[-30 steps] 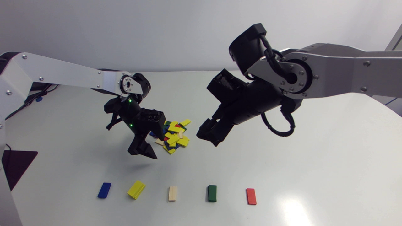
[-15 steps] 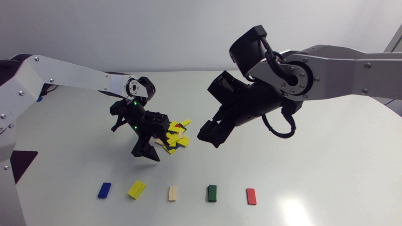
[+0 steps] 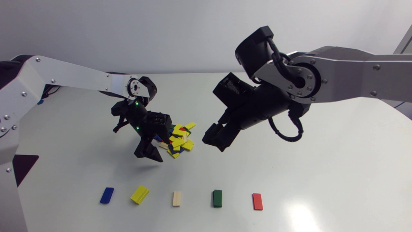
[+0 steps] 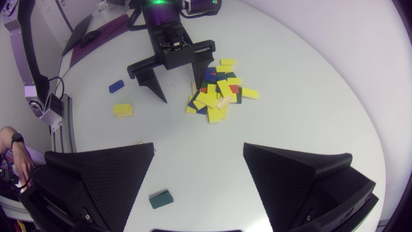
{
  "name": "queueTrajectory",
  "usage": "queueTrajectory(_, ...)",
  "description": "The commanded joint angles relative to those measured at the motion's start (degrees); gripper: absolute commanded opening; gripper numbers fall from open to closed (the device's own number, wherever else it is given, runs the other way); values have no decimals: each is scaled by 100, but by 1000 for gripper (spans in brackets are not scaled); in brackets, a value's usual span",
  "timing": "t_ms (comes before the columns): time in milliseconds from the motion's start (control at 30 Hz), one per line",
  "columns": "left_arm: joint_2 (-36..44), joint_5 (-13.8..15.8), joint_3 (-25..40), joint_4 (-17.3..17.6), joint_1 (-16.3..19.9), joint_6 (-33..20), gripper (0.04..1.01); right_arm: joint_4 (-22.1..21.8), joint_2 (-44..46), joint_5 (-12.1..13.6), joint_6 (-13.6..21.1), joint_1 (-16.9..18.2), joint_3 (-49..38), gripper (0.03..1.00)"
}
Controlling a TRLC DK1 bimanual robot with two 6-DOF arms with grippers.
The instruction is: Take domino bricks one by one from the mixed stack on the table and place each onto the existing stack of the same color.
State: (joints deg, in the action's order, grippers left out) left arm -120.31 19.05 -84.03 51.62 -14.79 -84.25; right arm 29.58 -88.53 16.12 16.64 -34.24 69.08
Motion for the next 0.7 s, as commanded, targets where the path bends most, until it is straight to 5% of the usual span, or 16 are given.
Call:
queueTrajectory(0, -230, -24, -228, 6, 64, -162, 939, -40, 20, -12, -135, 5, -149, 970)
queueTrajectory(667, -379, -24, -500, 112, -139, -109, 939, -49, 29, -12, -118, 58, -167, 970)
